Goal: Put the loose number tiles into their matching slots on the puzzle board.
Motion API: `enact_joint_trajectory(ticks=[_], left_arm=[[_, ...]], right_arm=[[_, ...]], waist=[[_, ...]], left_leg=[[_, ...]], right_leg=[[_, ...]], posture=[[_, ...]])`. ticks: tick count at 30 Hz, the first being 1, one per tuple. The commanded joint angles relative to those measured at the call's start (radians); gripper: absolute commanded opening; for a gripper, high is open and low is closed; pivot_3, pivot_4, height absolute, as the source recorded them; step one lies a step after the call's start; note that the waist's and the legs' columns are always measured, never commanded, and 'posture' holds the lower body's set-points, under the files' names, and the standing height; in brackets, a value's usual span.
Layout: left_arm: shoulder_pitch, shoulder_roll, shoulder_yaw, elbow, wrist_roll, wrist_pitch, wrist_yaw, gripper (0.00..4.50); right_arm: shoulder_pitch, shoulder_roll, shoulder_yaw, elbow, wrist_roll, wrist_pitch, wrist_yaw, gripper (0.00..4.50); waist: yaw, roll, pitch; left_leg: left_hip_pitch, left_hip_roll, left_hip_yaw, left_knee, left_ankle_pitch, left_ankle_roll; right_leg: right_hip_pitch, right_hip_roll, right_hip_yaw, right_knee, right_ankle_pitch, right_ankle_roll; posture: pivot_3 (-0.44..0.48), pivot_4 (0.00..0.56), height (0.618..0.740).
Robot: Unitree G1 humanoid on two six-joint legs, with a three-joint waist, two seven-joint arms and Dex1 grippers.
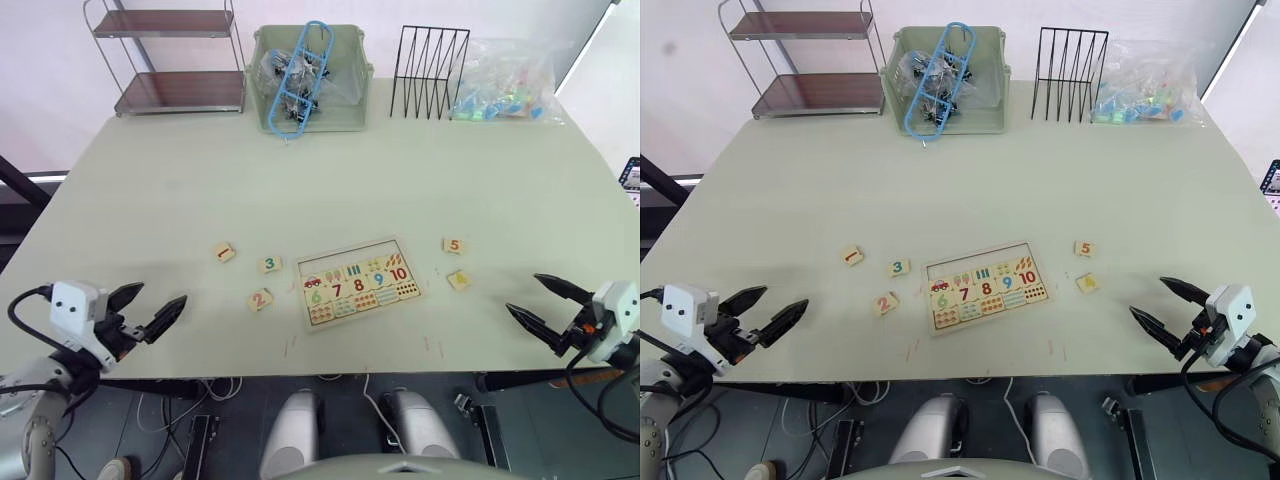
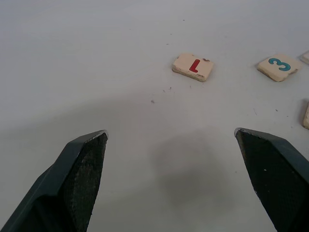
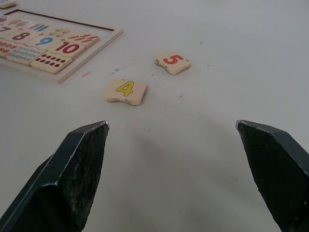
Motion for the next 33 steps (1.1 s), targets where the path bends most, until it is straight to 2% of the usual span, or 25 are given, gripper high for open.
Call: enact_joint_trajectory(ticks=[1,20,24,33], left_arm=[[-0.016,0.021,0.015,0.000,-0.010,-0.012,-0.008,4.50],[-0.064,0.035,0.021,0.066,-0.028,-0.038,-0.062,4.50],[-0.130,0.090,-0.049,0.128,0.017,-0.079,-0.128,4.50],[-0.376,0.200,-0.197,0.333,0.074,-0.123,-0.257,4.50]], right_arm=[[0.008,0.003,-0.031,-0.043,0.023,0.003,-0.013,4.41],[0.026,0.030,-0.034,-0.077,0.049,-0.007,-0.016,4.41],[0.028,0.038,-0.018,-0.125,0.078,0.016,-0.003,4.41],[0.056,0.045,-0.001,-0.284,0.168,0.075,0.037,4.41]], waist=[[0.000,0.000,0.000],[0.001,0.000,0.000],[0.002,0.000,0.000],[-0.001,0.000,0.000]], left_leg=[[0.000,0.000,0.000,0.000,0.000,0.000],[0.000,0.000,0.000,0.000,0.000,0.000],[0.000,0.000,0.000,0.000,0.000,0.000],[-0.001,-0.001,-0.001,0.000,0.000,0.000]], right_leg=[[0.000,0.000,0.000,0.000,0.000,0.000],[0.000,0.000,0.000,0.000,0.000,0.000],[0.000,0.000,-0.001,0.000,0.000,0.000],[0.000,0.001,-0.001,0.000,0.002,0.004]], posture=[[0.000,0.150,0.739],[0.000,0.150,0.739],[0.000,0.150,0.739],[0.000,0.150,0.739]])
